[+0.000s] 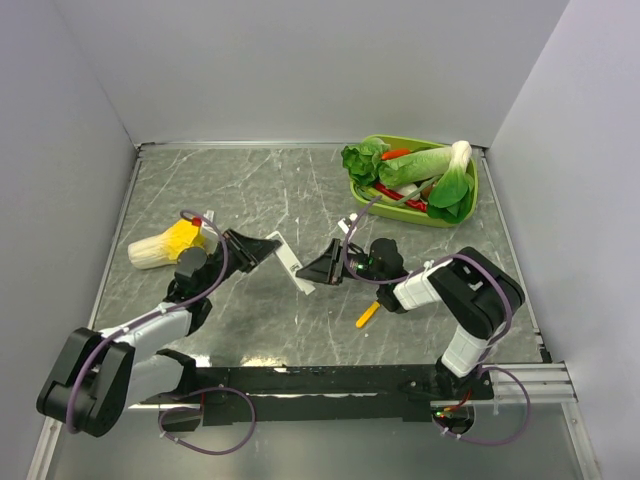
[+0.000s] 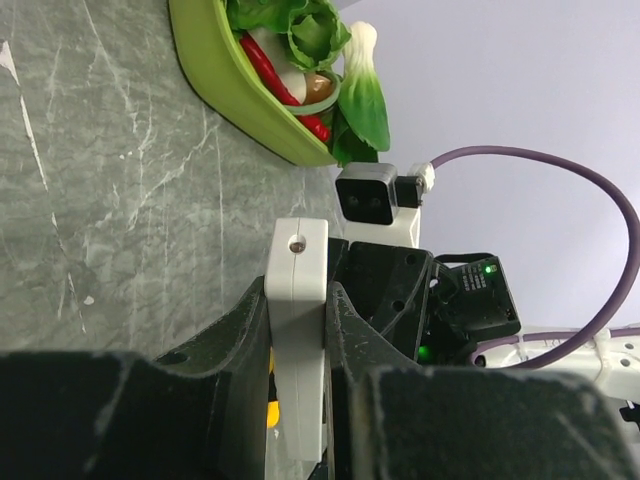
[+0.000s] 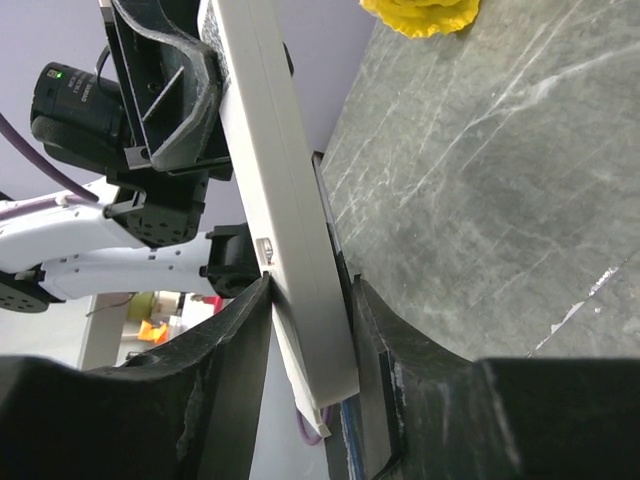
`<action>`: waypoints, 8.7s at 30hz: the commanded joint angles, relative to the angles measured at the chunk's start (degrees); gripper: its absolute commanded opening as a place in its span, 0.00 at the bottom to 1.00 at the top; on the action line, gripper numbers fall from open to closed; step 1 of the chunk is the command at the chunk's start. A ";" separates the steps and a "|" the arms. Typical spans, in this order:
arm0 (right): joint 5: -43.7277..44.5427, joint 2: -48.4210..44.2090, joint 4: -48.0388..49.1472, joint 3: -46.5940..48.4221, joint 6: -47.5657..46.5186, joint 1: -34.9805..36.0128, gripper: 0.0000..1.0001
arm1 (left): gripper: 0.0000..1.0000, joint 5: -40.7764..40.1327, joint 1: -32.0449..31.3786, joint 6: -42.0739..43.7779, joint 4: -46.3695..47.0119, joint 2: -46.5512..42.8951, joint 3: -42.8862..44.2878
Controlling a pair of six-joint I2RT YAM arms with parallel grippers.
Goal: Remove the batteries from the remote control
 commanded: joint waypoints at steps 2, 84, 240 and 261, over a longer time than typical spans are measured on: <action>-4.22 2.09 -0.95 -2.15 1.16 -1.55 0.48 | 0.01 -7.59 2.23 4.31 6.71 0.35 3.54; 41.48 -32.71 -83.74 1.02 -21.67 -1.47 0.00 | 0.02 21.68 -7.26 17.13 -4.61 33.04 22.34; 37.43 -23.70 -118.97 36.87 -65.63 11.26 0.00 | 0.66 -1.88 -5.85 5.71 -31.79 10.01 16.90; 43.07 -8.73 -123.20 47.77 -72.67 18.31 0.00 | 0.01 8.14 -5.76 6.15 -20.02 27.59 16.11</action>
